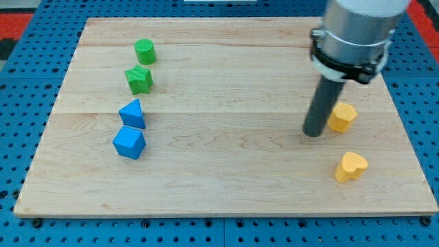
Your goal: Slide the yellow hexagon diagonally top right to the yellow heart
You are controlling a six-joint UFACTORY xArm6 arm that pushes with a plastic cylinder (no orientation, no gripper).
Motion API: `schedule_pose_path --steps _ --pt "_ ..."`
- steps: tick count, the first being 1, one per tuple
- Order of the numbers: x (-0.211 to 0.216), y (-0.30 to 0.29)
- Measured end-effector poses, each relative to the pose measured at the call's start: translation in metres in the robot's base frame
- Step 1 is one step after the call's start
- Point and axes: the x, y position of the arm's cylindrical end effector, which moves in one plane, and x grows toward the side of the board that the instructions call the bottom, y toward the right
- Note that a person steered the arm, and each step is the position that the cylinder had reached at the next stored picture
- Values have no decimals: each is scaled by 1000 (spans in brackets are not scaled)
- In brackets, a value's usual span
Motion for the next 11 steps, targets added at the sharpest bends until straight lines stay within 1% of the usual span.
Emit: schedule_pose_path --steps 2,3,4,6,7,8,9,10,11 --pt "2 53" --pt "3 62" --pt "3 40" --pt "-5 26" --pt "-16 -29" --pt "-21 -95" --pt "17 -146" --pt "71 -172" --pt "69 -295"
